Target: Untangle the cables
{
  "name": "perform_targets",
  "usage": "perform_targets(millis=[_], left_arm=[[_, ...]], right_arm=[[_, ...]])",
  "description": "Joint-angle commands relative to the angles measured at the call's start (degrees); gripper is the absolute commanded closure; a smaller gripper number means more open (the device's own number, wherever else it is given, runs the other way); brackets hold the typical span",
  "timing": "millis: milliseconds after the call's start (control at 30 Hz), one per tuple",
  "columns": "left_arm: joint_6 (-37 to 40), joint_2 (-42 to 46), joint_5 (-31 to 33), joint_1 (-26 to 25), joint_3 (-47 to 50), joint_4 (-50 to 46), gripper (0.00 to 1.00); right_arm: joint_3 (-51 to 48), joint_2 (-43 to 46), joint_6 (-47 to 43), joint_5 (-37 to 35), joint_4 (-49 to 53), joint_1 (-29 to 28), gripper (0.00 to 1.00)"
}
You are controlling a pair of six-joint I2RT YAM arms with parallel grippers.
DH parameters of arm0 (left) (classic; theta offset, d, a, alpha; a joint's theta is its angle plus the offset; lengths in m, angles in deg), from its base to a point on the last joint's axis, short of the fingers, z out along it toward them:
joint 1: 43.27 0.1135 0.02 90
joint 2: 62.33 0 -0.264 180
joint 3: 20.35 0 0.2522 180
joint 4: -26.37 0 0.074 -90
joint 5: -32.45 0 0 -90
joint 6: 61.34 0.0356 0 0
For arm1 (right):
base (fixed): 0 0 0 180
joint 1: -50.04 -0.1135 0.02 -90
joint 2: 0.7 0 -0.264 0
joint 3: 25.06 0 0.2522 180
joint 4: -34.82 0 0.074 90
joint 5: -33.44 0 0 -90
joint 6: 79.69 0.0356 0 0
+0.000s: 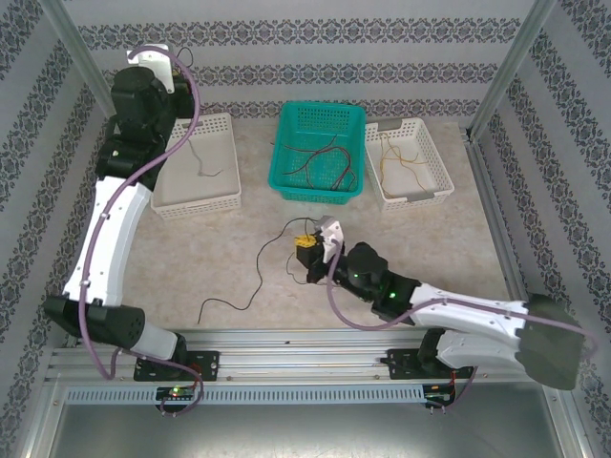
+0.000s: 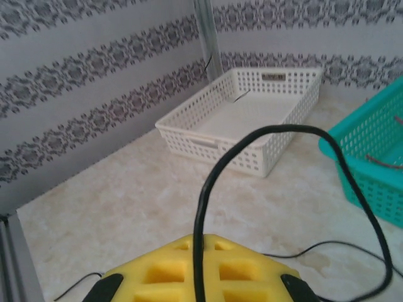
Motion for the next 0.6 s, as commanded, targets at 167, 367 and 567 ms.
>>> perform_targets(millis=[167,367,567], left_arm=[[-3.79,-6.41,-0.63,4.65,5.27,6.09,1.00],[-5.47,-11.58,-0.89,5.87,10.94,9.37,1.00],[-8.37,-17.24,-1.87,6.44,14.36,9.73,0.96]], right_arm=[[0.49,13.37,-3.59,0.22,13.03,-2.23,1.00],[2.41,18.19,-4.15,2.04,17.43,-3.67,1.00],[3.08,20.83,-4.42,1.16,19.83,-4.81,1.00]])
